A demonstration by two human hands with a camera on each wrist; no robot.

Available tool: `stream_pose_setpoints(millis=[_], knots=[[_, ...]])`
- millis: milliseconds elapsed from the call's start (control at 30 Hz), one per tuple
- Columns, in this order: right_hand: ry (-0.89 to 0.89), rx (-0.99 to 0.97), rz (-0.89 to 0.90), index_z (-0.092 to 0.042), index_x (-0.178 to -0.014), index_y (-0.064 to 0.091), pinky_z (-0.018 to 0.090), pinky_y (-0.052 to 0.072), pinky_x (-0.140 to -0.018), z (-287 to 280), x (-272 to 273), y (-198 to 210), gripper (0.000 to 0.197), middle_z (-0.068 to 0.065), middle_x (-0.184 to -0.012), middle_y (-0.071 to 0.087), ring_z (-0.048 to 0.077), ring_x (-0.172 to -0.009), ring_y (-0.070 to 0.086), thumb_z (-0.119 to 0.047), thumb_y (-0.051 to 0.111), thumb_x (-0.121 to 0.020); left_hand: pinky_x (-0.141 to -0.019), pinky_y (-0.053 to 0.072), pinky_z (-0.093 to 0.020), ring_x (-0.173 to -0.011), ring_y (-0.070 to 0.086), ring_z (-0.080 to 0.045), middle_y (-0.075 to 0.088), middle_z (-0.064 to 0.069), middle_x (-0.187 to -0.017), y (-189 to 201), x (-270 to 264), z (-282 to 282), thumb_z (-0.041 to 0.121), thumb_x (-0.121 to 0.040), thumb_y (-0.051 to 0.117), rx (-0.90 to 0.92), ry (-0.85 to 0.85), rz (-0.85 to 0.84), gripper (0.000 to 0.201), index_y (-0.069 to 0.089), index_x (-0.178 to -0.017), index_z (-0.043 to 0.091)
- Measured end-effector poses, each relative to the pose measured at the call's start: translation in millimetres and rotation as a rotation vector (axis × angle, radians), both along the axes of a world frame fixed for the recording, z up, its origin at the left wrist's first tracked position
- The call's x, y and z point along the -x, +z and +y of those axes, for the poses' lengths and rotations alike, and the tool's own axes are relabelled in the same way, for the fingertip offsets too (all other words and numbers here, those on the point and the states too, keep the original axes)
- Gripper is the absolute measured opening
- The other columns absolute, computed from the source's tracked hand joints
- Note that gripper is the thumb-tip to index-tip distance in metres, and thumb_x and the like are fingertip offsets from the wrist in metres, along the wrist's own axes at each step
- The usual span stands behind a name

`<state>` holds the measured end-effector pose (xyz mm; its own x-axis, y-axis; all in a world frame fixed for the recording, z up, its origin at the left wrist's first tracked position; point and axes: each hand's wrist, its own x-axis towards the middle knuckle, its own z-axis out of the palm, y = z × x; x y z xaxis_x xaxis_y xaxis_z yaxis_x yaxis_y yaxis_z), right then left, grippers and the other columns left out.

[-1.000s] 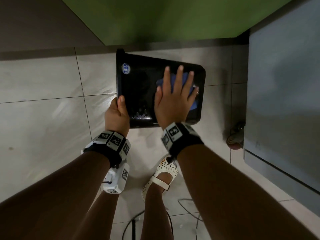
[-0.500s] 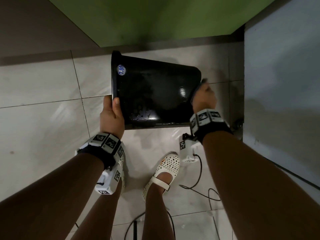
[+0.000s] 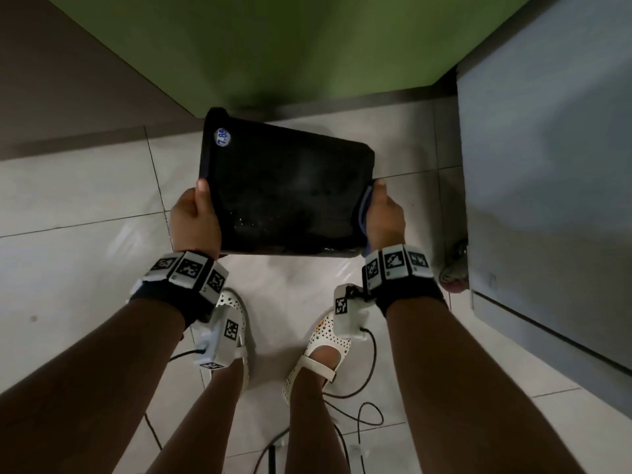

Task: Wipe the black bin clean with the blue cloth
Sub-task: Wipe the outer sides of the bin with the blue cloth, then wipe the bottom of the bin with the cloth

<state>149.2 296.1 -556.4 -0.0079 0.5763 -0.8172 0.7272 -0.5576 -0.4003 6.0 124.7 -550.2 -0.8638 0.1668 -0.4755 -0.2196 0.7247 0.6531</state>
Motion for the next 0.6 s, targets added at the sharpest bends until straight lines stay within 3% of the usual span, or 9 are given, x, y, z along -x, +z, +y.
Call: stream_pose_setpoints(millis=[100,167,267,333,433,500,567,600], knots=[[0.042,-0.032,0.040,-0.012,-0.090,0.058,0.027,0.044,-0.076,7.7,-3.6,12.4,0.047,0.005,-0.086,0.060,0.017,-0.078,0.057,-0.048,0.029,-0.099,-0.062,0.033,-0.027,-0.065,0.043,-0.020,0.046,-0.004,-0.062,4.1,4.9,-5.9,0.040,-0.097,0.030,0.042,0.017,-0.008,0.048,0.043,-0.062,0.011],[0.082,-0.041,0.023,-0.011,-0.086,0.058,0.025,0.037,-0.068,17.5,-8.1,16.1,0.049,0.008,-0.088,0.061,0.019,-0.082,0.058,-0.047,0.028,-0.100,-0.063,0.032,-0.027,-0.062,0.041,-0.018,0.045,-0.005,-0.061,4.9,8.2,-11.1,0.043,-0.097,0.029,0.047,0.046,-0.039,0.050,0.042,-0.060,0.012],[0.109,-0.127,-0.054,-0.004,-0.111,0.061,0.032,0.041,-0.085,32.5,-16.0,16.9,0.054,0.019,-0.117,0.060,0.031,-0.111,0.055,-0.045,0.027,-0.100,-0.058,0.033,-0.025,-0.063,0.042,-0.020,0.047,-0.006,-0.063,5.2,9.4,-16.1,0.048,-0.095,0.028,0.061,0.065,-0.105,0.053,0.044,-0.060,0.012],[0.091,-0.168,-0.125,-0.003,-0.124,0.055,0.031,0.036,-0.097,42.7,-19.3,16.6,0.058,0.019,-0.132,0.052,0.031,-0.121,0.048,-0.046,0.025,-0.100,-0.069,0.039,-0.029,-0.075,0.049,-0.026,0.056,-0.014,-0.079,0.4,10.5,-16.6,0.053,-0.094,0.024,0.080,0.085,-0.166,0.059,0.054,-0.075,0.006],[0.059,-0.165,-0.196,-0.001,-0.130,0.050,0.032,0.033,-0.102,54.8,-21.1,13.7,0.059,0.020,-0.137,0.047,0.031,-0.126,0.044,-0.046,0.024,-0.101,-0.087,0.041,-0.042,-0.095,0.053,-0.035,0.056,-0.026,-0.104,-9.0,8.6,-12.8,0.056,-0.093,0.018,0.149,0.102,-0.254,0.069,0.055,-0.110,-0.001],[0.075,-0.114,-0.229,-0.001,-0.133,0.045,0.031,0.033,-0.102,60.9,-22.8,6.5,0.059,0.021,-0.138,0.045,0.031,-0.127,0.044,-0.044,0.022,-0.101,-0.085,0.038,-0.039,-0.094,0.051,-0.033,0.054,-0.023,-0.104,-18.0,6.0,-12.7,0.049,-0.096,0.015,0.203,0.100,-0.322,0.062,0.045,-0.126,0.004],[0.069,-0.056,-0.186,-0.004,-0.137,0.041,0.032,0.035,-0.101,64.3,-26.2,-2.2,0.058,0.018,-0.137,0.047,0.030,-0.126,0.045,-0.045,0.022,-0.101,-0.084,0.038,-0.035,-0.100,0.054,-0.037,0.055,-0.027,-0.114,-28.5,3.7,-10.4,0.046,-0.097,0.018,0.213,0.094,-0.345,0.056,0.036,-0.135,0.009],[0.037,0.007,-0.125,-0.007,-0.136,0.042,0.034,0.036,-0.100,65.0,-28.7,-5.5,0.059,0.013,-0.135,0.049,0.029,-0.123,0.047,-0.049,0.024,-0.100,-0.090,0.040,-0.038,-0.106,0.054,-0.039,0.055,-0.028,-0.119,-34.0,2.6,-9.4,0.056,-0.092,0.017,0.224,0.108,-0.391,0.066,0.039,-0.134,0.010]])
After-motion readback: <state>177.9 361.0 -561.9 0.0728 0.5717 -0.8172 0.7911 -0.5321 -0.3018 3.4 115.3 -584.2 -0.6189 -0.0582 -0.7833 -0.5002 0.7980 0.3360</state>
